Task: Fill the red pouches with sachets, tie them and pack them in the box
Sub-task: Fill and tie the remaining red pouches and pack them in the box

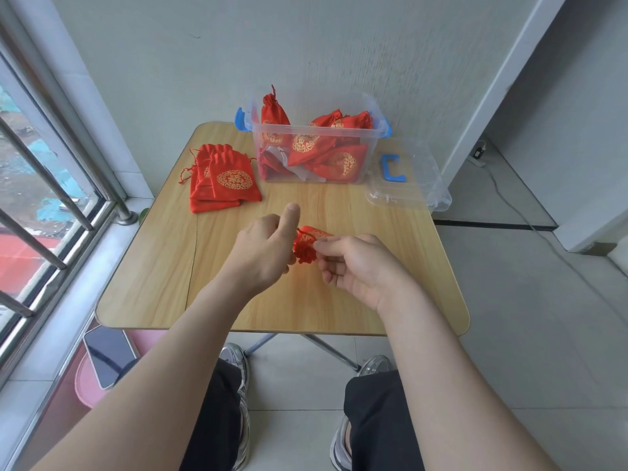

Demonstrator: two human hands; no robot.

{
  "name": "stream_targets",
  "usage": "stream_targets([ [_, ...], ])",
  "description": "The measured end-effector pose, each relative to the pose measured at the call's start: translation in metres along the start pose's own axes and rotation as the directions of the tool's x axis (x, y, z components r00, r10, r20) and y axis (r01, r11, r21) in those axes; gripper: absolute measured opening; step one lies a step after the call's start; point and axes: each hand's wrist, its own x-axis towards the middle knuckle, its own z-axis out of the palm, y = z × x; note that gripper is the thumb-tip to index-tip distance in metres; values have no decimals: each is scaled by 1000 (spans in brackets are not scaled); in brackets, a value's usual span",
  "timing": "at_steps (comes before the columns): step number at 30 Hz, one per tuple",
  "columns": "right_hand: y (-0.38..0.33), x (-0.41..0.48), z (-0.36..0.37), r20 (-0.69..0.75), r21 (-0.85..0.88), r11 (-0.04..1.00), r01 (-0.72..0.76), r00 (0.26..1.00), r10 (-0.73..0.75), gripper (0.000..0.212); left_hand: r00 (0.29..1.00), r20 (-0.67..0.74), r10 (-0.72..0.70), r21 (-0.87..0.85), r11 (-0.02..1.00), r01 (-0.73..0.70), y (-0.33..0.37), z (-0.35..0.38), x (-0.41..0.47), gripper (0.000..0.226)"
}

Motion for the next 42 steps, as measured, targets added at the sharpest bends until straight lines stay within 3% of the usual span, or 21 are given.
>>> stream_targets([
  [2, 1, 1, 1, 4, -3, 1000, 3, 1000, -3, 15, 998, -5, 67, 97, 993, -66, 0, 4, 0, 65],
  [5, 2, 1, 3, 24, 2, 1000, 8, 1000, -8, 23, 984, 20, 176, 193, 965, -176, -1, 9, 2, 44],
  [9, 5, 1, 3, 36, -44, 998, 51, 998, -50, 16, 960, -5, 279, 284, 921, -266, -10, 7, 8, 39],
  [14, 5, -1, 1, -62, -398, 891, 218, 963, -263, 14, 964, -22, 265, 362, 901, -239, -16, -1, 15, 44],
  [22, 8, -1, 4, -70, -696, 655, 294, 880, -469, 11, 971, -20, 237, 381, 900, -212, -18, -3, 16, 45],
  [27, 10, 0, 2, -37, -790, 539, 292, 855, -517, 8, 981, -65, 184, 379, 914, -146, -18, -7, 16, 41],
  [32, 13, 2, 3, 26, -856, 453, 250, 895, -445, 6, 980, -94, 175, 425, 897, -119, -20, -10, 17, 28],
  [38, 7, -3, 3, 0, -911, 366, 190, 887, -462, 7, 982, -83, 171, 425, 897, -120, -19, -7, 20, 24],
  [42, 10, -1, 3, 75, -909, 317, 269, 856, -511, 8, 981, -109, 160, 391, 914, -106, -16, -9, 20, 26],
])
